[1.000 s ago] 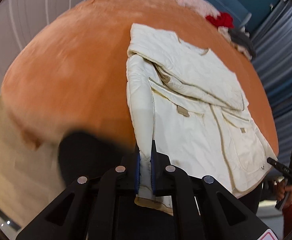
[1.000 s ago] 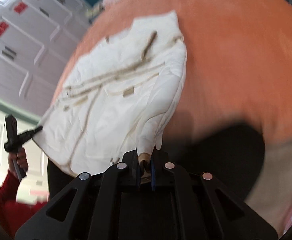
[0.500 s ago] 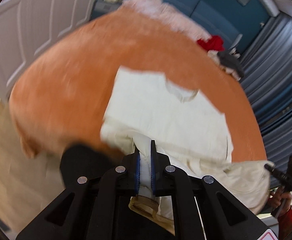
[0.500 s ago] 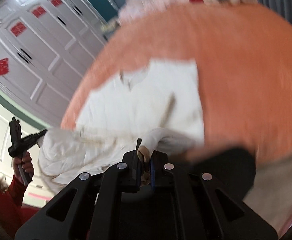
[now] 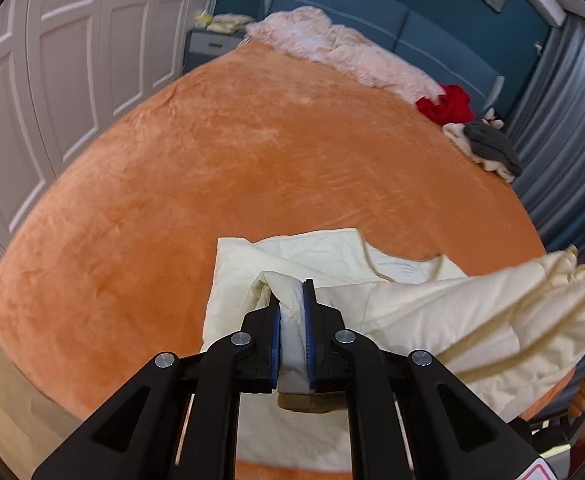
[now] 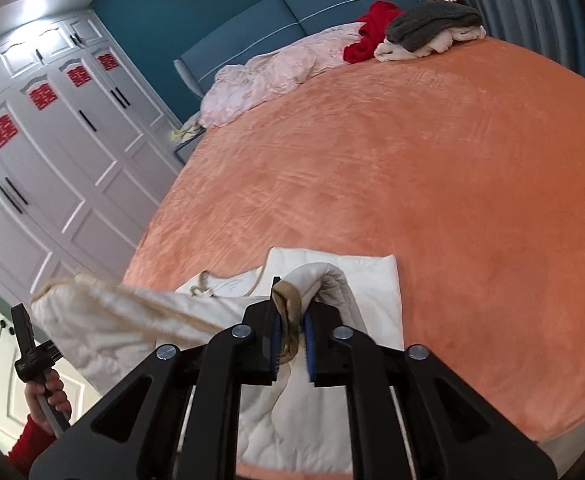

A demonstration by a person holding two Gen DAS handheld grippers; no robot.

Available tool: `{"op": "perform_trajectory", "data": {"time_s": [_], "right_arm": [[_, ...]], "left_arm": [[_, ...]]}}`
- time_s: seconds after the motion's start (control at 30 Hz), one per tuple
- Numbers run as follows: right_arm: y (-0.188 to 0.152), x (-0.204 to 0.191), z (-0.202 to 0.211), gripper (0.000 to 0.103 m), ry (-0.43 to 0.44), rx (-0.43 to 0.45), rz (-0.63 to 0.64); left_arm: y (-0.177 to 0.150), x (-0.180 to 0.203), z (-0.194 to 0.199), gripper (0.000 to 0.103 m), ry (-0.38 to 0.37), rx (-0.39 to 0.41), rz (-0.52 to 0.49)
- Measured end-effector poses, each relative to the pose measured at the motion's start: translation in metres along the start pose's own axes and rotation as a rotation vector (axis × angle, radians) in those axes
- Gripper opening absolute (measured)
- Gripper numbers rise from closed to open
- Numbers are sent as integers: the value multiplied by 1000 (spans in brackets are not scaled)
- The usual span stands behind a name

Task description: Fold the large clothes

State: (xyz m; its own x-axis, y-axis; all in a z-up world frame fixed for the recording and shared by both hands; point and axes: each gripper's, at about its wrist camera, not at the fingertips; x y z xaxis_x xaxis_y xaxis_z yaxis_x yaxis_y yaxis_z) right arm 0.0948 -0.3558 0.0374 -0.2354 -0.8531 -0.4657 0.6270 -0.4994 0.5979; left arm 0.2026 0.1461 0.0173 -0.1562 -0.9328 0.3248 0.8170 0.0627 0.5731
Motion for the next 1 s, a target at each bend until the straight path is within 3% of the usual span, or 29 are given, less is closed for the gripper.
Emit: {"op": "perform_trajectory", "data": {"time_s": [0.13, 0.23, 0.3, 0.43, 0.73, 0.9, 0.97, 1.0], "right_arm": [[-1, 6, 0, 23, 31, 48, -69], [-2, 8, 10, 49, 24, 116, -71], [-2, 5, 17, 61, 9, 160, -43], [-5, 2, 3, 67, -31, 126, -5], [-17, 16, -66, 72, -154, 4, 57], [-17, 24, -89, 72, -151, -43, 33], [-18, 25, -100, 72, -153, -74, 28], [-19, 26, -106, 64, -153, -90, 27]], "left_arm": [[5, -19, -11, 18, -7, 18, 91], [11, -22, 12, 42, 52, 164, 91], [15, -20, 20, 62, 68, 202, 61], [20, -18, 7, 64, 72, 141, 20], [1, -22, -79, 65, 109, -93, -18], [-2, -38, -105, 64, 67, -145, 86], [-2, -38, -107, 57, 52, -145, 99], [-2, -37, -107, 46, 42, -139, 99]]}}
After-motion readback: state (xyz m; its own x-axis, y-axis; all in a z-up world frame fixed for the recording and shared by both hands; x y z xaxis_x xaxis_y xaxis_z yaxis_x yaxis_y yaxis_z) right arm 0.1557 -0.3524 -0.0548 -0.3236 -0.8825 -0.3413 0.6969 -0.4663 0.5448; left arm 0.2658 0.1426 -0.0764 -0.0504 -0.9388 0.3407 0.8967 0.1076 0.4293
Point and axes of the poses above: each gripper's, at about its wrist camera, not at the fingertips, and z roughly against the way its jaws point, x to its right, y to its top, and after that the axes turned 3 degrees about -y, right-handed
